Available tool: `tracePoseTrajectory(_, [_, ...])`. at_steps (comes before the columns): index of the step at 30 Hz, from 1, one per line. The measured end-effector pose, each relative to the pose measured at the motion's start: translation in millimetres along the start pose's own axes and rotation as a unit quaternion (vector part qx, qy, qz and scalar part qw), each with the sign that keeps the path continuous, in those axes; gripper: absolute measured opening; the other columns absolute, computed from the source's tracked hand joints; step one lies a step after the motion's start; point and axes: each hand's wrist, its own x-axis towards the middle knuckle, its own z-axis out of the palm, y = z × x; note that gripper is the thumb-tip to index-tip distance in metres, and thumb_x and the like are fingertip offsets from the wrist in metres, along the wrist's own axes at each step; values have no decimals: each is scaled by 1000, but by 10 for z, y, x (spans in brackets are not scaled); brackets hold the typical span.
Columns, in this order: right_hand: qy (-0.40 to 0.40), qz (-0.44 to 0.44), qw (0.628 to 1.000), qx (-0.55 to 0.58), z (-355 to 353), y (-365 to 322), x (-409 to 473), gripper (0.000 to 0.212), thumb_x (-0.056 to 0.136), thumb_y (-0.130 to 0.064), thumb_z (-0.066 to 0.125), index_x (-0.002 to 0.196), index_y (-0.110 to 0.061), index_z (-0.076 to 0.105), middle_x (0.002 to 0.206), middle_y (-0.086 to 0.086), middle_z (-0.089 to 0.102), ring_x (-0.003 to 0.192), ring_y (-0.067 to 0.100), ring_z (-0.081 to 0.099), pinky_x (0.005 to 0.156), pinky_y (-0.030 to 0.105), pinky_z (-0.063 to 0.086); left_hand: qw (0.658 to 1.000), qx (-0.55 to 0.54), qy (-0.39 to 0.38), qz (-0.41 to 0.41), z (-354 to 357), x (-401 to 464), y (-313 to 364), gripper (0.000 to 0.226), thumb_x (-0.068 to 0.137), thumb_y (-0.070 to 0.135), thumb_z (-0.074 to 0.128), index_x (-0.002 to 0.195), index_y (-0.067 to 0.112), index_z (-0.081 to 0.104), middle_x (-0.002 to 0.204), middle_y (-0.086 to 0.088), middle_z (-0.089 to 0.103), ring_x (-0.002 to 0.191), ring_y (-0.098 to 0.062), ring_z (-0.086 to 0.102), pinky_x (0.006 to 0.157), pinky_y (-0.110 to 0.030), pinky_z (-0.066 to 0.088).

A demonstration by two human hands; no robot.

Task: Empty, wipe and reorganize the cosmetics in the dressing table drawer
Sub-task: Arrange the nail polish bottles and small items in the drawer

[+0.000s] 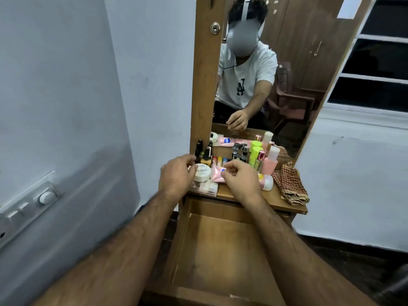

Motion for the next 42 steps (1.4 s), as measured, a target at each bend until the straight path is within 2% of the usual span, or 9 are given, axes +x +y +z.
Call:
tracePoseTrajectory(2, [20, -1, 1000, -2, 44, -12, 221, 17, 89, -18, 68, 105, -15, 73, 95, -4, 71, 81, 5, 58, 72, 19, 43, 999, -21, 17, -29, 22, 206, -75, 29, 94, 27, 63, 122, 22, 67, 113, 5, 72, 102, -14, 66, 98, -41, 50])
tracePoseTrajectory(5, [18, 15, 1000, -18, 143, -15, 544, 8, 85, -17, 70, 91, -23, 72, 87, -7, 69, 80, 7, 61, 72, 20, 43, 997, -45, 16, -63, 97, 502, -196, 25, 91, 26, 65, 116, 24, 69, 104, 7, 73, 97, -14, 66, 96, -39, 50])
tracePoseTrajectory(10, [-17, 32, 996, -85, 379, 12, 862, 22, 85, -20, 70, 70, -31, 57, 84, -8, 69, 82, 14, 65, 75, 33, 55, 994, -41, -44, -90, 297, 792, -299, 22, 85, 29, 72, 107, 29, 69, 100, 10, 72, 97, -14, 64, 96, -41, 49])
tracePoseTrajectory(15, [-61, 30, 988, -137, 458, 44, 1017, 17, 83, -24, 73, 73, -29, 60, 84, -7, 69, 86, 15, 64, 74, 32, 54, 993, -25, -75, -86, 465, 899, -381, 25, 81, 33, 77, 105, 28, 70, 102, 9, 72, 98, -15, 63, 94, -43, 50])
tracePoseTrajectory(20, [-81, 15, 982, -167, 525, 25, 1062, 14, 79, -29, 77, 73, -29, 64, 85, -8, 71, 87, 17, 65, 73, 31, 54, 994, -5, -81, -76, 547, 937, -409, 26, 80, 35, 79, 103, 27, 70, 100, 8, 72, 94, -15, 62, 87, -38, 52])
tracePoseTrajectory(27, [-76, 3, 981, -176, 598, 7, 1069, 20, 78, -27, 76, 67, -24, 59, 76, -6, 66, 77, 18, 60, 60, 25, 38, 994, -6, -87, -64, 560, 991, -459, 20, 78, 36, 81, 93, 28, 69, 88, 12, 64, 86, -12, 59, 80, -32, 51])
tracePoseTrajectory(32, [-78, -1, 982, -175, 603, 24, 1076, 25, 77, -27, 77, 63, -25, 56, 78, -5, 68, 79, 18, 62, 61, 26, 38, 995, -14, -85, -51, 545, 978, -471, 18, 78, 34, 81, 85, 29, 65, 87, 11, 64, 86, -12, 60, 78, -31, 51])
tracePoseTrajectory(38, [-68, -15, 983, -169, 623, 35, 1075, 24, 76, -28, 78, 64, -26, 57, 77, -8, 67, 79, 17, 62, 63, 27, 42, 997, -20, -74, -33, 521, 949, -470, 18, 78, 34, 82, 85, 28, 67, 83, 12, 63, 82, -11, 59, 72, -27, 46])
tracePoseTrajectory(42, [-62, -23, 986, -153, 630, 57, 1069, 26, 75, -24, 76, 61, -27, 55, 72, -9, 65, 78, 17, 62, 63, 27, 44, 997, -35, -63, -25, 537, 940, -494, 19, 77, 33, 83, 89, 23, 73, 84, 11, 66, 80, -11, 62, 74, -28, 50])
